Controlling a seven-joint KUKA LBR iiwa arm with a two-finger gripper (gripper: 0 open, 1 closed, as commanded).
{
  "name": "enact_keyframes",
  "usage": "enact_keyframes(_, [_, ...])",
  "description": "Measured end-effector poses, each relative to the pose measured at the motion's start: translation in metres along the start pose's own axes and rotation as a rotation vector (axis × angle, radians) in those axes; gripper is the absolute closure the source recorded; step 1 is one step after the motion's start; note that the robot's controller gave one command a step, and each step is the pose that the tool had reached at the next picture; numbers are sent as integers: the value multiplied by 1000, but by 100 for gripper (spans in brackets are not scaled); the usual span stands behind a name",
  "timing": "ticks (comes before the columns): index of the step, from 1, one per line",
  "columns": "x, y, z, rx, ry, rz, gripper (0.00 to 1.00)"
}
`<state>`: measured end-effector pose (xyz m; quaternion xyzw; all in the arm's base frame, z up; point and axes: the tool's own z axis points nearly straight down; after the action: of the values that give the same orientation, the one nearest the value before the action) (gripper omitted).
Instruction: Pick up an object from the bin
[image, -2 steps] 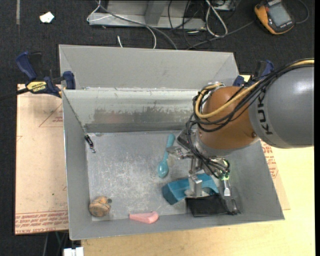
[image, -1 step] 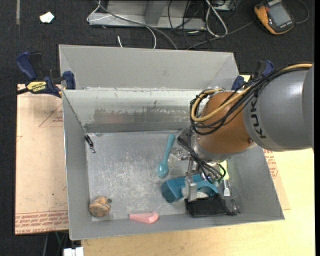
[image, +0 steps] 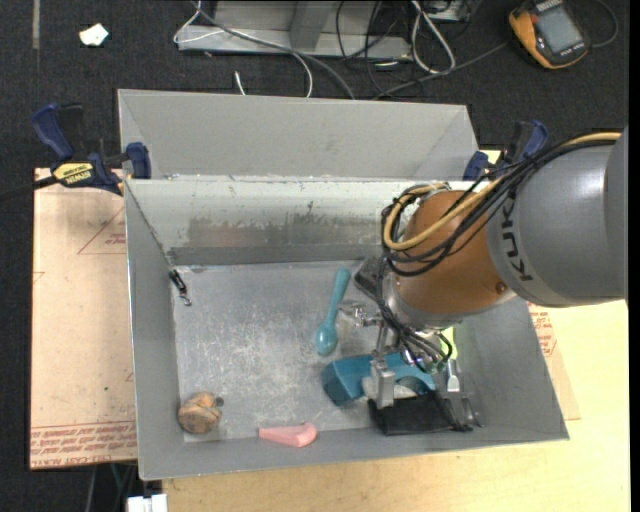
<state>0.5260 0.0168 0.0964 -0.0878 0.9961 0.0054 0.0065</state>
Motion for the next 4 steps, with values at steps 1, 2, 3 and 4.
enact_keyframes(1, [-14, -22, 8, -4, 3, 113, 0])
enact_keyframes(2, [-4, -43, 7, -4, -6, 165, 0])
enact_keyframes(3, [45, -34, 22, -4, -10, 123, 0])
enact_keyframes(4, [37, -30, 17, -3, -8, 97, 0])
